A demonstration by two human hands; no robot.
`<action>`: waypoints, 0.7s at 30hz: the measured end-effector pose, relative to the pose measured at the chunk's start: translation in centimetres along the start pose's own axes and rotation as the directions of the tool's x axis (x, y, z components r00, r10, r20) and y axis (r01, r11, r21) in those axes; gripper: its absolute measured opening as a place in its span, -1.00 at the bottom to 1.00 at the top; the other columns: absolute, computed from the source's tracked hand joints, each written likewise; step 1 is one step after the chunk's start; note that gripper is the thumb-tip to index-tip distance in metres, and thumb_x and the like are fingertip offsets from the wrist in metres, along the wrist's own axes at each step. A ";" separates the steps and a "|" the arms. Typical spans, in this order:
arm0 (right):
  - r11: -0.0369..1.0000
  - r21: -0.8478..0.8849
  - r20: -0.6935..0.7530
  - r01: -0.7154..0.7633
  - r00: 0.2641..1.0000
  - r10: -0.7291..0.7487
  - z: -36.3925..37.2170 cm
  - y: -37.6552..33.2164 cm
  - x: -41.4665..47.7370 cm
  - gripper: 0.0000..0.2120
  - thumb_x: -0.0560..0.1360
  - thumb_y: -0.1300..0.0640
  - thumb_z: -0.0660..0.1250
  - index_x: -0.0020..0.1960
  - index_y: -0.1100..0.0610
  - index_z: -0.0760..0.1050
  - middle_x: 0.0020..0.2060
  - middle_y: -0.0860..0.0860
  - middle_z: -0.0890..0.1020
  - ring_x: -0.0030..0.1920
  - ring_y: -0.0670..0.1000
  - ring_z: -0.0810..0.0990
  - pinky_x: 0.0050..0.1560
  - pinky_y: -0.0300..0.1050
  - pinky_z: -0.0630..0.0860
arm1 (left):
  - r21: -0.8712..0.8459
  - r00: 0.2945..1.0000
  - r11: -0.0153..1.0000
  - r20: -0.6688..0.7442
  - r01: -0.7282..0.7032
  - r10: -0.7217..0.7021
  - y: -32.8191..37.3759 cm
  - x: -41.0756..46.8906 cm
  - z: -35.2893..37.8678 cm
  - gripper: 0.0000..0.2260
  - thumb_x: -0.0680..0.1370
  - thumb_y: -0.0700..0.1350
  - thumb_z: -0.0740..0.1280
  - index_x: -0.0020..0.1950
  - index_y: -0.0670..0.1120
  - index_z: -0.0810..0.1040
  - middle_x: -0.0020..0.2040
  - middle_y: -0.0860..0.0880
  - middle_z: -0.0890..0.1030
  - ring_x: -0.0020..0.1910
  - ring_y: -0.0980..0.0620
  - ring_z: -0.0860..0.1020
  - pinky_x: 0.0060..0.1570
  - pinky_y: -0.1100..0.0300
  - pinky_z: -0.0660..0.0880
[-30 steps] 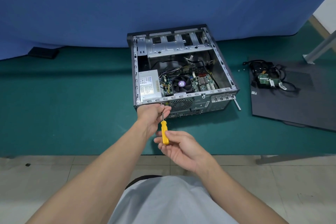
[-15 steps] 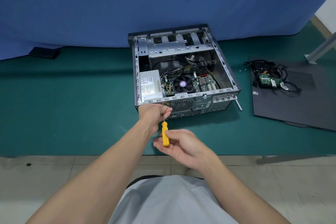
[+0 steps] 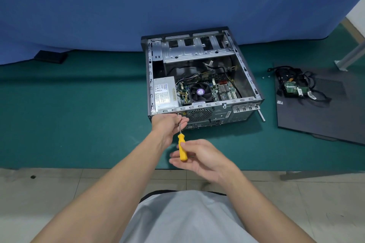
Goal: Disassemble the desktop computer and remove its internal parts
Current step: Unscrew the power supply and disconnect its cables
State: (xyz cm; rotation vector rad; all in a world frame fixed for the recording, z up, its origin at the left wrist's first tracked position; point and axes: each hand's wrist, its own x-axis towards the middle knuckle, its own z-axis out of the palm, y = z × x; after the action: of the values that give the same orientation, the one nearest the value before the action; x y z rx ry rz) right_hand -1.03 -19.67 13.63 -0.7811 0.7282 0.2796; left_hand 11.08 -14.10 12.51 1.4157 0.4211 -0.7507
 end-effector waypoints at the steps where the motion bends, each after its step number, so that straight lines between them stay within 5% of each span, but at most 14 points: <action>1: 0.995 0.096 0.053 -0.024 0.998 0.019 -0.2 0.0 -0.1 -0.84 0.59 0.35 0.19 0.11 0.44 0.43 -0.13 0.32 0.57 -0.25 0.17 0.67 -0.18 -0.07 0.64 | -0.011 1.000 1.000 0.011 0.004 -0.004 0.1 0.0 -0.1 -0.95 0.54 -0.46 0.27 -0.04 -0.38 0.49 -0.21 -0.30 0.63 -0.29 -0.08 0.68 -0.31 0.21 0.62; 3: 1.000 0.013 0.010 0.029 1.000 -0.029 0.0 0.3 0.1 -0.87 0.58 0.38 0.21 0.07 0.44 0.45 -0.18 0.27 0.58 -0.28 0.13 0.67 -0.19 -0.13 0.64 | -0.017 1.000 1.000 0.022 0.009 -0.008 0.1 0.0 -0.1 -0.95 0.55 -0.45 0.25 -0.05 -0.39 0.49 -0.21 -0.30 0.64 -0.29 -0.08 0.68 -0.31 0.22 0.61; 5: 0.937 -0.341 -0.191 0.072 0.971 -0.144 0.8 0.9 0.4 -0.95 0.54 0.32 0.30 -0.09 0.29 0.50 -0.24 0.15 0.61 -0.34 0.05 0.67 -0.20 -0.16 0.64 | 0.004 1.000 1.000 0.019 0.006 -0.006 -0.1 -0.1 -0.1 -0.94 0.56 -0.43 0.24 -0.07 -0.37 0.50 -0.19 -0.29 0.64 -0.29 -0.08 0.68 -0.31 0.22 0.61; 7: 0.708 -0.706 -0.329 0.001 0.885 -0.329 1.1 1.5 0.7 -0.90 0.50 0.22 0.34 -0.18 0.18 0.46 -0.22 0.09 0.61 -0.34 0.04 0.69 -0.23 -0.10 0.63 | 0.052 1.000 0.999 -0.017 -0.009 0.010 -0.2 -0.1 0.1 -0.96 0.53 -0.44 0.30 -0.10 -0.34 0.52 -0.17 -0.27 0.65 -0.28 -0.08 0.68 -0.30 0.19 0.62; 9: 0.528 -0.848 -0.317 -0.043 0.839 -0.443 0.9 1.9 1.0 -0.92 0.49 0.19 0.34 -0.13 0.16 0.44 -0.17 0.10 0.59 -0.28 0.11 0.68 -0.20 0.02 0.63 | 0.097 0.996 0.995 -0.082 -0.027 0.035 -0.4 0.0 0.4 -0.92 0.50 -0.45 0.33 -0.11 -0.31 0.51 -0.16 -0.26 0.65 -0.27 -0.09 0.68 -0.29 0.17 0.63; 11: 0.632 -0.775 -0.324 0.013 0.851 -0.414 0.4 1.8 1.1 -0.90 0.48 0.22 0.37 -0.07 0.18 0.45 -0.17 0.11 0.60 -0.31 0.07 0.68 -0.22 0.01 0.64 | 0.115 0.991 0.992 -0.125 -0.042 0.056 -0.5 0.0 0.7 -0.90 0.52 -0.45 0.30 -0.14 -0.29 0.51 -0.17 -0.24 0.64 -0.28 -0.08 0.67 -0.30 0.18 0.62; 14: 0.968 -0.244 -0.180 0.063 0.978 -0.109 -0.2 0.7 0.5 -0.93 0.55 0.30 0.30 -0.01 0.31 0.47 -0.19 0.20 0.60 -0.30 0.07 0.65 -0.18 -0.05 0.65 | 0.082 0.996 0.996 -0.083 -0.036 0.043 -0.3 -0.1 0.8 -0.87 0.54 -0.45 0.27 -0.18 -0.30 0.50 -0.21 -0.25 0.62 -0.28 -0.09 0.65 -0.30 0.19 0.63; 16: 0.999 0.047 -0.009 -0.013 1.000 0.013 -0.5 0.2 0.1 -0.87 0.59 0.34 0.19 0.05 0.41 0.46 -0.14 0.30 0.58 -0.24 0.15 0.66 -0.17 -0.03 0.65 | 0.024 1.000 1.000 -0.022 -0.014 0.015 -0.1 -0.3 0.5 -0.90 0.55 -0.45 0.25 -0.14 -0.32 0.48 -0.21 -0.27 0.61 -0.25 -0.11 0.65 -0.29 0.20 0.63; 18: 0.998 0.066 0.023 0.004 1.000 -0.005 -0.5 0.3 0.1 -0.85 0.59 0.39 0.17 0.08 0.44 0.45 -0.16 0.30 0.59 -0.25 0.14 0.67 -0.23 -0.10 0.63 | -0.038 1.000 0.999 0.026 0.008 -0.007 0.1 -0.4 0.2 -0.91 0.56 -0.46 0.22 -0.10 -0.35 0.47 -0.19 -0.29 0.61 -0.24 -0.12 0.65 -0.31 0.21 0.63; 21: 0.973 -0.215 -0.145 0.085 0.982 -0.118 0.5 1.1 0.6 -0.95 0.55 0.35 0.27 -0.01 0.34 0.48 -0.21 0.20 0.60 -0.31 0.06 0.64 -0.20 -0.10 0.63 | -0.021 1.000 1.000 0.012 0.000 0.000 -0.1 -0.5 0.2 -0.93 0.55 -0.45 0.24 -0.08 -0.37 0.50 -0.18 -0.29 0.62 -0.25 -0.12 0.66 -0.31 0.21 0.63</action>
State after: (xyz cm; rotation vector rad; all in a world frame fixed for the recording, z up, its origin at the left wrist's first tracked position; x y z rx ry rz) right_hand -0.89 -18.53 12.89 -1.0458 0.8125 0.2047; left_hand 10.62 -14.17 12.84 1.3912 0.4190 -0.7523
